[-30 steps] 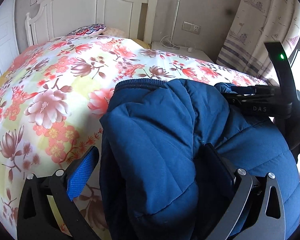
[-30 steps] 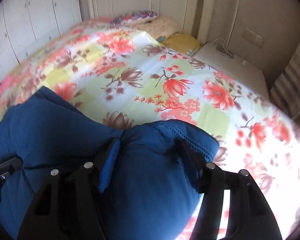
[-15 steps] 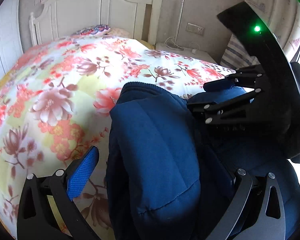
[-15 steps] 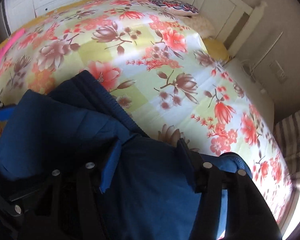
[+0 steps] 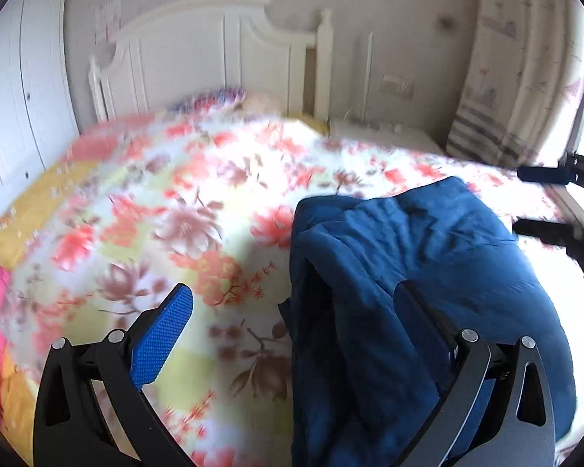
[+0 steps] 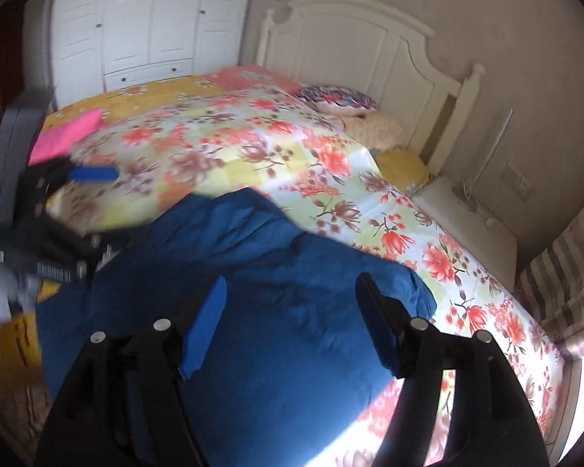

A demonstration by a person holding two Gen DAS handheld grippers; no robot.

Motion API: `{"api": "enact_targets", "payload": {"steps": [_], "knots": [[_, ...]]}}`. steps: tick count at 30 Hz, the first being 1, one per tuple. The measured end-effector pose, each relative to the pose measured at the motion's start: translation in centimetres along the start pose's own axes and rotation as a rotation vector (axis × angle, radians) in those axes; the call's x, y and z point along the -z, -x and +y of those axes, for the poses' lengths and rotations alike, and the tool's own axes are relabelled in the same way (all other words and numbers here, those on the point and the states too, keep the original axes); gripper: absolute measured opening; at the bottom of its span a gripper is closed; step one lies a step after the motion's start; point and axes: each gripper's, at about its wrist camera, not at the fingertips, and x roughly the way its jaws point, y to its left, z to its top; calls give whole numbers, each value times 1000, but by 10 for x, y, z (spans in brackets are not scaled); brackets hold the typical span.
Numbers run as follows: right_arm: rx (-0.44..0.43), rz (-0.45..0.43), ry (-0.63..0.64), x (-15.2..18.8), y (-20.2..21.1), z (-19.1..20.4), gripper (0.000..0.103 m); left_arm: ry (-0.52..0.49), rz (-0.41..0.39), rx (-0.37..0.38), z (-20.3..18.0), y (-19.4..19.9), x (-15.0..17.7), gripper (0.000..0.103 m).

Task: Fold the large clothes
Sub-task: 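Fold the jacket bundle over with the right tool while the left tool presses it down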

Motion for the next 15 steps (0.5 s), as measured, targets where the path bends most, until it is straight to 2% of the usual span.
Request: {"api": "enact_targets", "payload": {"steps": [2, 4, 5, 7, 8, 10, 11, 15], "knots": [[-2, -6, 14, 17, 11, 10, 69, -22, -39, 20, -9, 21, 5, 99], [-5, -7, 18, 34, 15, 20, 69, -71, -45, 49, -25, 32, 14, 99], [-8, 2, 22, 43, 13, 26, 69, -97, -37, 43, -31, 31, 19, 99], [21, 31, 21, 59, -2, 37, 69, -187, 37, -38, -49, 7, 39, 99], [11, 14, -14, 67, -8, 36, 69, -183, 52, -41, -51, -3, 46, 99], [-51, -20, -100, 78, -18, 28, 71, -44, 78, 45, -30, -17, 56, 99], [-63, -28, -112, 80, -21, 26, 71, -9, 91, 73, -25, -20, 58, 99], [-16, -12, -81, 78, -18, 35, 70, 18, 72, 91, -21, -20, 67, 99]]}}
